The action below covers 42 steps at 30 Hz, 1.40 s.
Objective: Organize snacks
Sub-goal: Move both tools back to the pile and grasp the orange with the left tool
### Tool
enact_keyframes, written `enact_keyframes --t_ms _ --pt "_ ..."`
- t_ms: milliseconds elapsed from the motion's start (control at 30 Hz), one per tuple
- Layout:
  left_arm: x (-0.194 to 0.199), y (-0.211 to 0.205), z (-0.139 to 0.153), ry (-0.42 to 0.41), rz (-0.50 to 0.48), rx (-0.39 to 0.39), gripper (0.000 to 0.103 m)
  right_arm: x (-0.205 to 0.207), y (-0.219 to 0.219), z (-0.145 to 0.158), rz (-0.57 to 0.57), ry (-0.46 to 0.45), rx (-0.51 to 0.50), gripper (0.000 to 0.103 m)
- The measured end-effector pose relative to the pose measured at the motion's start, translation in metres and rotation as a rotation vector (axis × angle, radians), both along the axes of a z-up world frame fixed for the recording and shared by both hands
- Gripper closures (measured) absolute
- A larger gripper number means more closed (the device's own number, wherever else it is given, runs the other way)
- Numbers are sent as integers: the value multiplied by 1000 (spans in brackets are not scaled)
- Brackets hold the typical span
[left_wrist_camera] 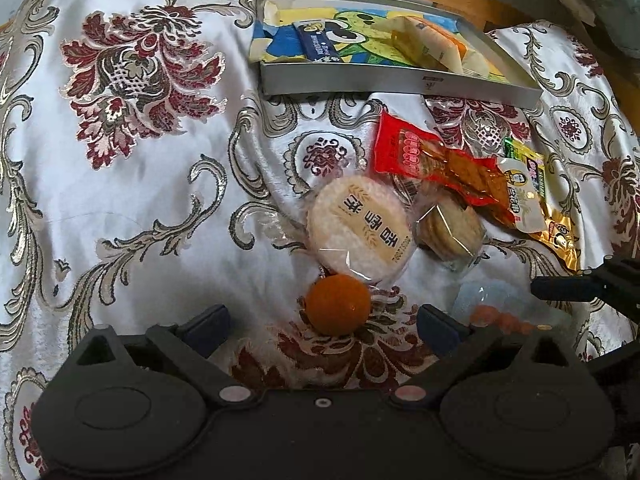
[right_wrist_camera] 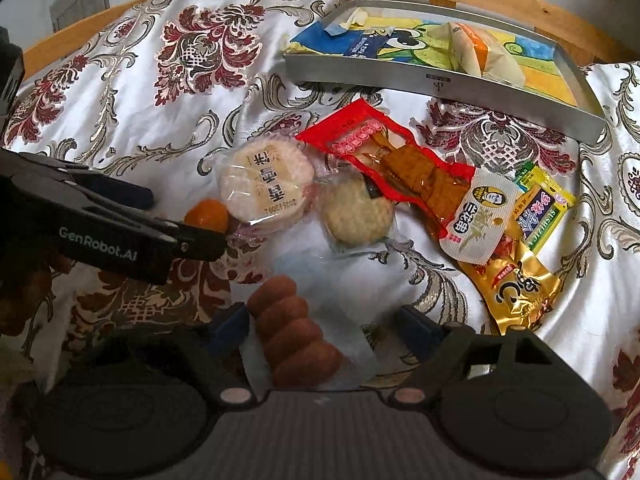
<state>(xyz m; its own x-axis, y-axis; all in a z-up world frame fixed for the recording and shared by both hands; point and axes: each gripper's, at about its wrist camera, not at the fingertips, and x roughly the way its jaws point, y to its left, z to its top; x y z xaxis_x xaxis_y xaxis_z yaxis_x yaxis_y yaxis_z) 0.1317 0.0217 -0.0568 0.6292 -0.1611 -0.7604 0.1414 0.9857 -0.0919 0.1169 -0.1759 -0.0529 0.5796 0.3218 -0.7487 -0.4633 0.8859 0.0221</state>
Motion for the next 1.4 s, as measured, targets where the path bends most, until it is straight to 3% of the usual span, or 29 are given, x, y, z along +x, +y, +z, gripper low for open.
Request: enact_keyframes --t_ms 867,1033,1300,1400 --pt "1 -7 -11 -21 -43 17 28 7 -9 1 -93 -82 35 23" --pt "2 -6 -11 -23 -38 12 31 6 -15 3 -91 -61 55 16" --pt "0 -8 -12 -29 -40 2 33 1 -13 2 -72 -59 34 13" --pt "0 -9 -13 -28 -45 8 38 1 -12 1 -66 -55 37 13"
